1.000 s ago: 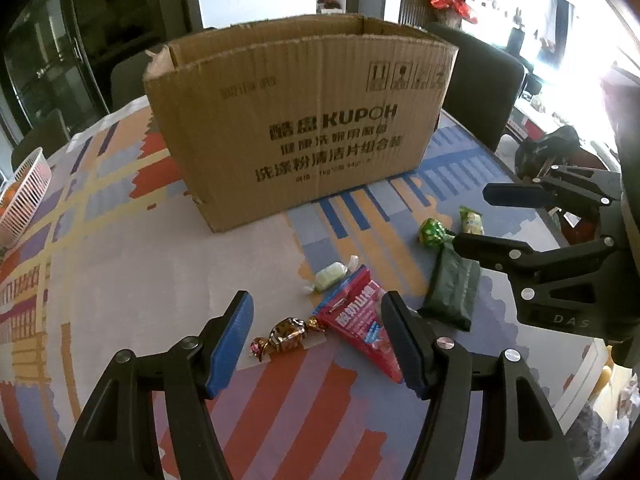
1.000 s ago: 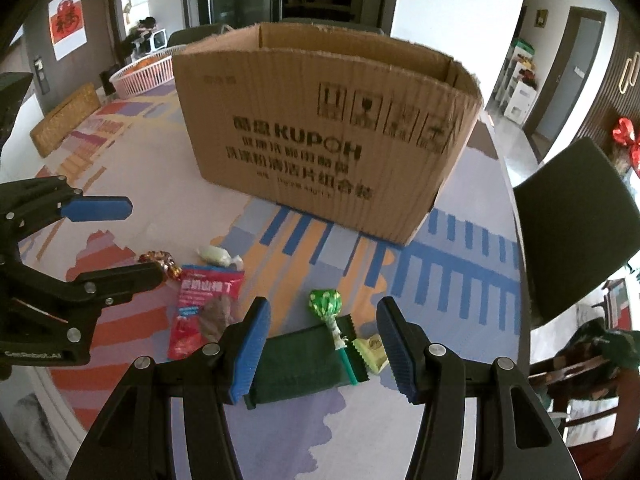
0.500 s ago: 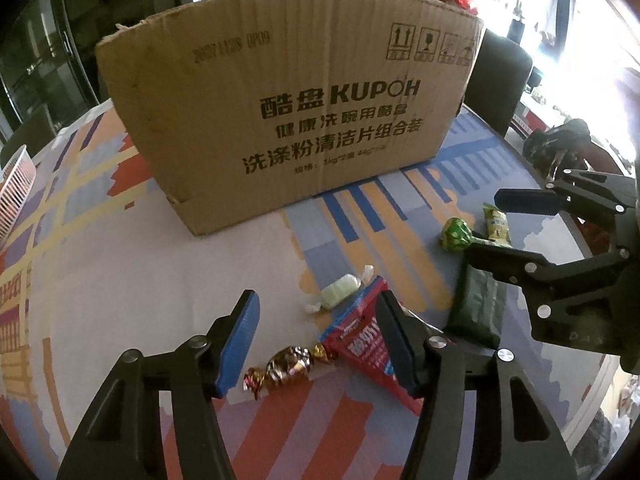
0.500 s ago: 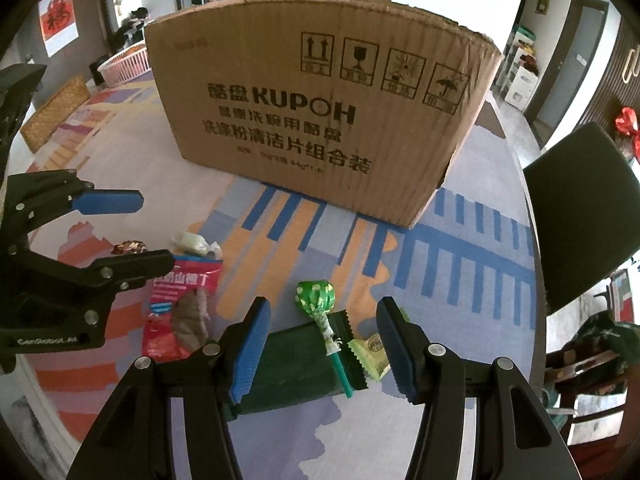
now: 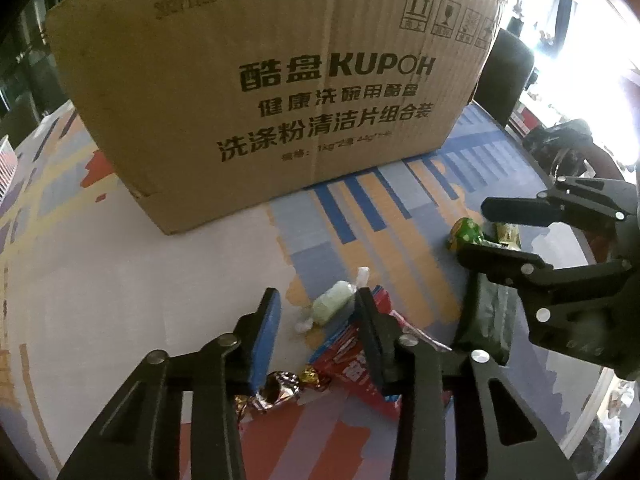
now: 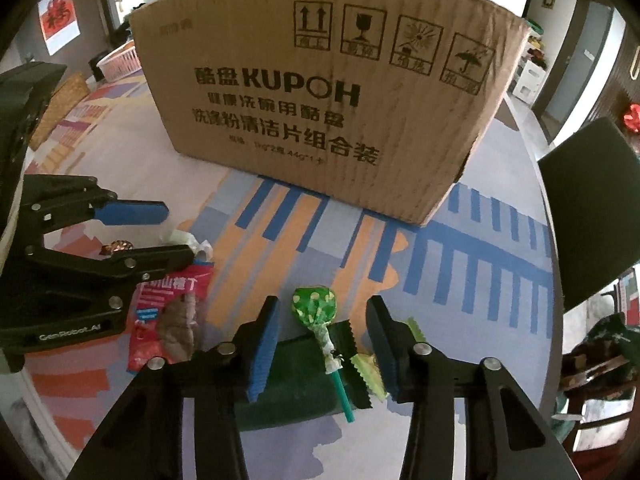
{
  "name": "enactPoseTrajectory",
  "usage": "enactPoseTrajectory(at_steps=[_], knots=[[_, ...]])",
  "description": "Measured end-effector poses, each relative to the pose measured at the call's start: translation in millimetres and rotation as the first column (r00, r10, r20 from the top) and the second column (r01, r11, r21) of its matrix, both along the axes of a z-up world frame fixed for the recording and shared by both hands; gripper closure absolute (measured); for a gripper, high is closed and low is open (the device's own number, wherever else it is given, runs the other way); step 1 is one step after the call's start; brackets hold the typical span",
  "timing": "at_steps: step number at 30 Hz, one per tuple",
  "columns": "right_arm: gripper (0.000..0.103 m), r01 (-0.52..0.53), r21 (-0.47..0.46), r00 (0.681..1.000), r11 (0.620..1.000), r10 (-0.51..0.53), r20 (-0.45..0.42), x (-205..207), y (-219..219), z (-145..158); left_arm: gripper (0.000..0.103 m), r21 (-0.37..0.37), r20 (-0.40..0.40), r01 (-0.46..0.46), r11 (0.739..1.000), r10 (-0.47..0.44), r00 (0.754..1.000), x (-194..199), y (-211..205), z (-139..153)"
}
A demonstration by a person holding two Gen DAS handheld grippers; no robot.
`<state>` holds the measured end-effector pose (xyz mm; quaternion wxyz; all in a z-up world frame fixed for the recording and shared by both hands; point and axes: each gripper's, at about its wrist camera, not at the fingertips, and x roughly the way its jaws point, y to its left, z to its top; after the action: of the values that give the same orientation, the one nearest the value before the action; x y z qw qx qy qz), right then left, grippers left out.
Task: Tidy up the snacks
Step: 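Grasp the white wrapped candy with the left tool while the right tool grasps the green lollipop, then carry the white candy and green lollipop over the box with both tools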
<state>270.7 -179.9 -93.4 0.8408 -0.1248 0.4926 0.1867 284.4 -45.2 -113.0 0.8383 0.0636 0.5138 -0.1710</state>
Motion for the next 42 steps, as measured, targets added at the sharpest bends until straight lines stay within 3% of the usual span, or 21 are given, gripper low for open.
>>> enactPoseTrajectory(at_steps=[6, 10, 11, 21, 33, 42], knots=[[0.070, -0.012, 0.024, 1.000, 1.000, 0.012, -0.010, 3.1, 2.7, -3.4, 0.081, -0.031, -0.025, -0.001, 1.000, 0.000, 1.000, 4.3, -1.3, -2.0], [0.074, -0.010, 0.041, 1.000, 0.999, 0.011, -0.026, 6.5, 4.4, -7.8, 0.084, -0.040, -0.028, -0.011, 0.999, 0.010, 1.000, 5.7, -2.1, -2.4], [0.075, -0.008, 0.043, 0.999, 0.999, 0.009, -0.031, 7.2, 4.3, -8.9, 0.090, -0.043, -0.031, -0.015, 0.999, 0.014, 0.999, 6.3, -2.7, -2.6], [0.076, 0.000, 0.066, 1.000, 0.998, 0.001, -0.014, 6.2, 5.6, -4.9, 0.090, -0.058, -0.019, -0.037, 0.998, 0.036, 0.999, 3.9, -0.1, 5.6], [0.076, -0.004, 0.099, 0.995, 0.995, -0.006, 0.098, -7.5, 3.4, 45.4, 0.090, -0.116, 0.109, -0.051, 0.992, 0.063, 0.992, -21.1, 8.8, 61.2], [0.076, -0.019, 0.134, 0.983, 0.991, -0.007, 0.186, -21.9, 5.6, 85.8, 0.090, -0.131, 0.232, -0.036, 0.991, 0.066, 0.970, -38.6, 8.9, 109.8]])
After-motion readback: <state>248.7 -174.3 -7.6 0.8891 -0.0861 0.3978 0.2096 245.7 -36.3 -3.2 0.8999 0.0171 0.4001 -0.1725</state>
